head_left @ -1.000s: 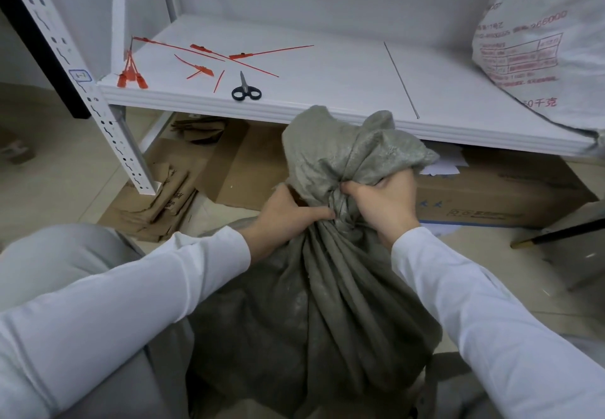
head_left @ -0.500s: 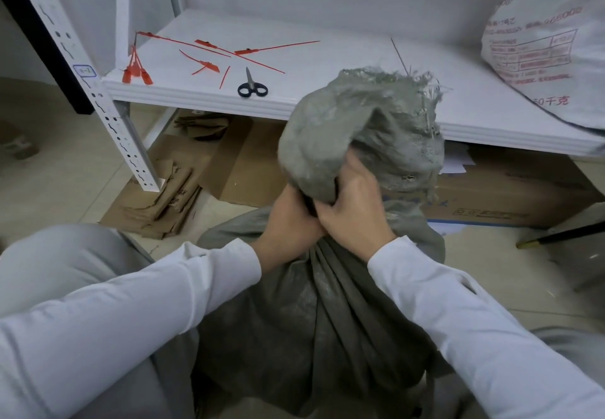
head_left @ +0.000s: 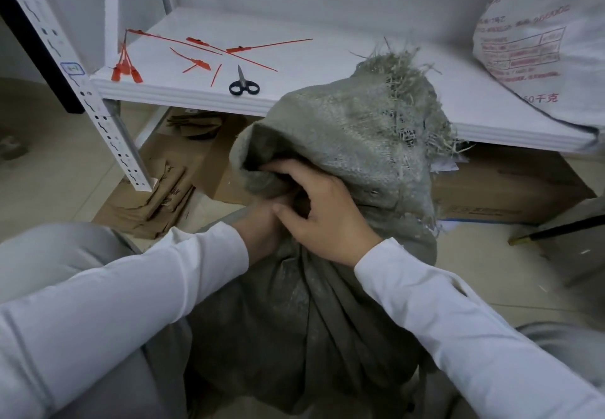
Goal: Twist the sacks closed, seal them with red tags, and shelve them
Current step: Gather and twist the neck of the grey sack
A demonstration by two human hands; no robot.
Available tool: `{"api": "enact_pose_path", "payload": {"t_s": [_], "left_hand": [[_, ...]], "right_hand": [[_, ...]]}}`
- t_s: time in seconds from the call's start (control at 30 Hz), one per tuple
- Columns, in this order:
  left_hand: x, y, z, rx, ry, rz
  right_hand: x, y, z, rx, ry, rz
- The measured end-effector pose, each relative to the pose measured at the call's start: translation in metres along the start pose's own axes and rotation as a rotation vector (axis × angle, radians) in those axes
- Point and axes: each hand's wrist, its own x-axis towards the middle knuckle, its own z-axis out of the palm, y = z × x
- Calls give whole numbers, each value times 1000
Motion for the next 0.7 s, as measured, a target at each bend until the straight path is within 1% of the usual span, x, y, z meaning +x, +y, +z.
{"api": "enact_pose_path", "payload": {"t_s": [0.03, 0.1, 0.17, 0.23, 0.27, 0.3, 0.4, 0.43, 0.5, 0.57, 0.63, 0.7], "left_hand": [[0, 1, 4, -164, -5, 3], [14, -1, 6, -334, 141, 19], [22, 0, 5, -280, 223, -16], [27, 1, 4, -279, 217, -44], [27, 2, 4, -267, 182, -54], [26, 2, 3, -245, 144, -66], [20, 3, 5, -161, 0, -90], [18, 4, 6, -157, -50, -87], [15, 4, 9, -114, -96, -38], [14, 4, 9, 6, -108, 32], [14, 5, 6, 97, -143, 71], [12, 9, 9, 132, -170, 78]], "right_hand": [[1, 2, -2, -10, 29, 30], [3, 10, -7, -81, 105, 116], [5, 21, -15, -197, 162, 252], [7, 31, -27, -276, 145, 405], [8, 37, -33, -262, 128, 474], [9, 41, -38, -190, 125, 534], [13, 43, -41, 230, 231, 644], [13, 45, -38, 333, 247, 659], [11, 45, -35, 428, 214, 666], [6, 44, -32, 482, 195, 692], [1, 43, -28, 547, 234, 728], [1, 44, -24, 537, 306, 725]]}}
